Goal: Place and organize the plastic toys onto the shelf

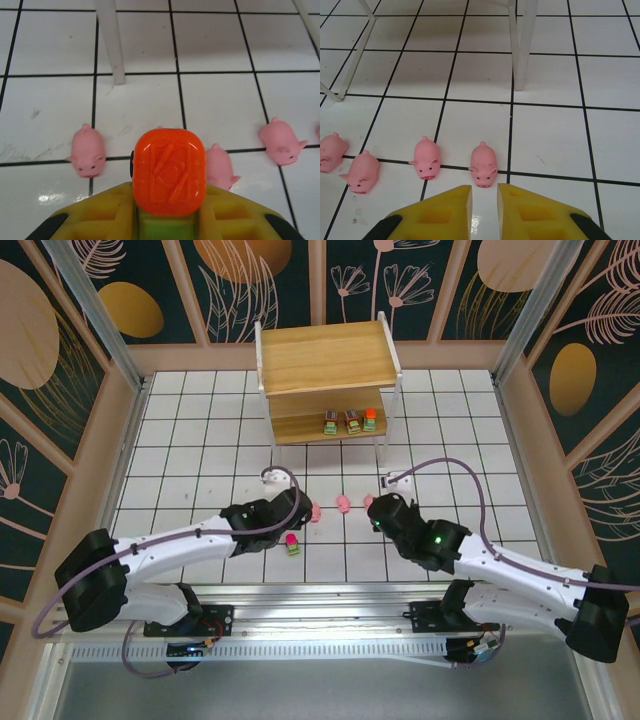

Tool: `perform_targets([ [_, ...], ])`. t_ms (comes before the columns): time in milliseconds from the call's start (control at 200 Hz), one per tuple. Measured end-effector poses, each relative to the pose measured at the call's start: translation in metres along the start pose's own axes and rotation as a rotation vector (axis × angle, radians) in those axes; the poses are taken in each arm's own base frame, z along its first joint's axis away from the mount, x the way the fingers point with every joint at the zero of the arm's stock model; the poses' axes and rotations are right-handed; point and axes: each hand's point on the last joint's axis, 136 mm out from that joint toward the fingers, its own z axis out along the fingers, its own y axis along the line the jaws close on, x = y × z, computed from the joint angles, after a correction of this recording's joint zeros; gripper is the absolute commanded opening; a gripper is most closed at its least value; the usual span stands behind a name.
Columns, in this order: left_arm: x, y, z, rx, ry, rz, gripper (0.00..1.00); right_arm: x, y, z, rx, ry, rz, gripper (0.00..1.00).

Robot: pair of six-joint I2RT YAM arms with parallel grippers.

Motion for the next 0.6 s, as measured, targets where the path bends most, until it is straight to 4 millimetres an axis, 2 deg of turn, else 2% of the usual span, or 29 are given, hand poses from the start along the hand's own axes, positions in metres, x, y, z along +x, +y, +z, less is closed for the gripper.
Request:
perform_targets([
  [170,-0.024,-0.020,0.000,0.012,-0.030,0.013,0.25,-0.006,-0.002,-0.005,-0.011,-0.021,0.022,0.21],
  [350,-0.062,-0.037,-0.003,0.019,-0.089,0.008,0.26,-0.007,-0.004,-0.007,-0.014,-0.028,0.030,0.21],
  [465,-0.085,-0.045,-0.003,0.020,-0.123,0.003,0.26,-0.006,-0.004,-0.007,-0.014,-0.028,0.029,0.21],
  [601,-0.104,-0.046,0.003,0.008,-0.145,0.001,0.25,-0.007,-0.004,-0.007,-0.016,-0.031,0.032,0.21],
])
